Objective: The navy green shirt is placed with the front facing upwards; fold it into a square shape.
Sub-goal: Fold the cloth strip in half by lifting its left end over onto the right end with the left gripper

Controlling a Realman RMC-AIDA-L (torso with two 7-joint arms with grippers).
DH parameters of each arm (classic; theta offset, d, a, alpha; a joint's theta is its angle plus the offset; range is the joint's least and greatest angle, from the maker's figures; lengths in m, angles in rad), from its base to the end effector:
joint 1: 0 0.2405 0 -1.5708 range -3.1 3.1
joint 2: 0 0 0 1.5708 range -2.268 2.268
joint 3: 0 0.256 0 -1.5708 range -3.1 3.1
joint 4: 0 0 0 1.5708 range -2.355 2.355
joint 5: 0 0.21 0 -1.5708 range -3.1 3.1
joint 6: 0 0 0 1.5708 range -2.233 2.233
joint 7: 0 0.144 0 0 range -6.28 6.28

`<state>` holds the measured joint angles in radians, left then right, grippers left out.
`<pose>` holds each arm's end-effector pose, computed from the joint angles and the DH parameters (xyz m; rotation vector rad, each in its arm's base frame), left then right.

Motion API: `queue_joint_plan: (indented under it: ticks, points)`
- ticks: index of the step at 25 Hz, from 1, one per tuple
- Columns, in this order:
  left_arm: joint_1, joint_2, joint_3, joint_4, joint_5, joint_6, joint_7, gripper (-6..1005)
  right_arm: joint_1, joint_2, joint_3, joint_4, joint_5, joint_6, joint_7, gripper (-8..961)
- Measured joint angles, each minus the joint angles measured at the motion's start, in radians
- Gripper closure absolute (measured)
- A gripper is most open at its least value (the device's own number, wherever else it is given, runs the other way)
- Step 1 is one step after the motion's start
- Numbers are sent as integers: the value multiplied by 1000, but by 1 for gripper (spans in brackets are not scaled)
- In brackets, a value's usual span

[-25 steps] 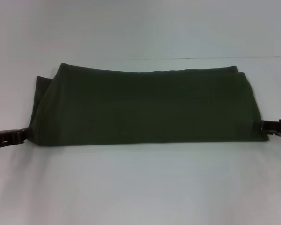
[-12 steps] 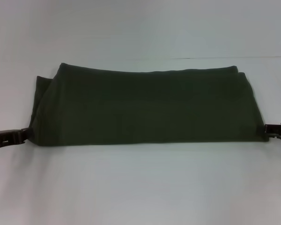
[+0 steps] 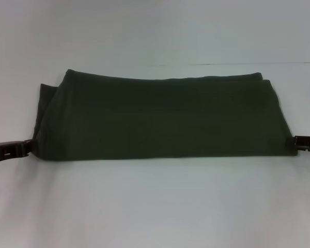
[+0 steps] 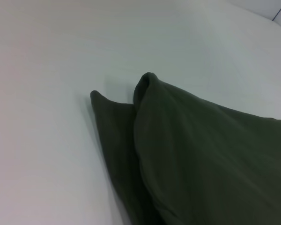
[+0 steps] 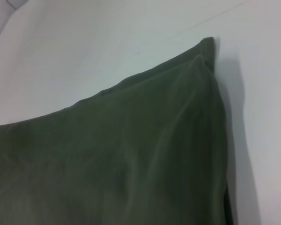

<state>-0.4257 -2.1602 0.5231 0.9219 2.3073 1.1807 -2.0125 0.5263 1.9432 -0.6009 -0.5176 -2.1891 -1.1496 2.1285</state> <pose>-0.3451 0.3364 0.0416 -2.0178 -1.3744 -0.3925 0.3597 0.3548 0.0436 -1.9862 1.6587 0.4593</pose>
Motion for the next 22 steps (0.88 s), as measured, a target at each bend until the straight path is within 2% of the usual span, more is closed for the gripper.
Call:
queue_joint_plan:
  ticks: [8,17,22]
  points:
    - [-6,2,0,-2,0,-3,1,998,7,9,-5,7,0,12,1,549]
    - [-7,3,0,-3,0,-3,2,999,10,10,-5,13,-1,21,-6,575]
    - [-7,3,0,-3,0,-2,1,998,6,9,-4,13,-1,22,-8,770]
